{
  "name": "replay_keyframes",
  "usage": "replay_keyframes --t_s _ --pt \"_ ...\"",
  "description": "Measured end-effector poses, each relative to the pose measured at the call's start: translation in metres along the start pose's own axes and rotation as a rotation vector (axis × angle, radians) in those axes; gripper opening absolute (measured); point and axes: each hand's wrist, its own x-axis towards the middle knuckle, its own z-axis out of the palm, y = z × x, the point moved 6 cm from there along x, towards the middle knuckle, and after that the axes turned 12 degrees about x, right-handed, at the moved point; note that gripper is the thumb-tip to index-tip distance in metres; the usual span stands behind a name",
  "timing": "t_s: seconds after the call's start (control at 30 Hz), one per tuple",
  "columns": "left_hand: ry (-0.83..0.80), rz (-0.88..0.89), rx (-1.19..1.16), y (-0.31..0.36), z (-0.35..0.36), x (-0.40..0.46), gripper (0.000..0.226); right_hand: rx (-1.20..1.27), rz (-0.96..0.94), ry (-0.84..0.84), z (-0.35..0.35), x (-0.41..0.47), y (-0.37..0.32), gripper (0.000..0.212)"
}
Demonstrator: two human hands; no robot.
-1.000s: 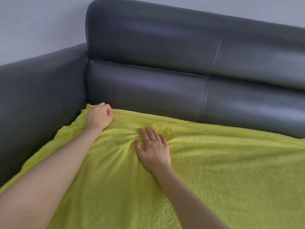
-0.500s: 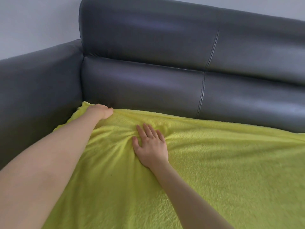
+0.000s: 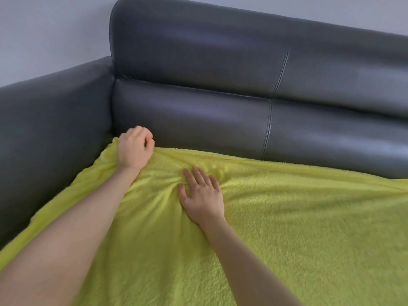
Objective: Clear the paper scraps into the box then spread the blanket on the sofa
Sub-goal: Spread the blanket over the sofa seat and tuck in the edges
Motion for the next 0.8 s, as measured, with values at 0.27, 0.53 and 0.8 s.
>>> replay_keyframes --t_s 0.27,0.53,0.8 --pt "-0.547 0.412 -0.025 0.049 0.037 -0.01 0.04 -0.014 0.002 0.008 0.002 0.001 0.0 0.06" --pt "-0.917 0.233 0.172 0.07 0.046 -0.003 0.048 -0.022 0.006 0.005 0.0 0.001 -0.002 0.06" --pt "-1.041 0.081 0.164 0.072 0.072 -0.005 0.062 0.0 0.004 0.005 0.0 0.002 -0.002 0.059"
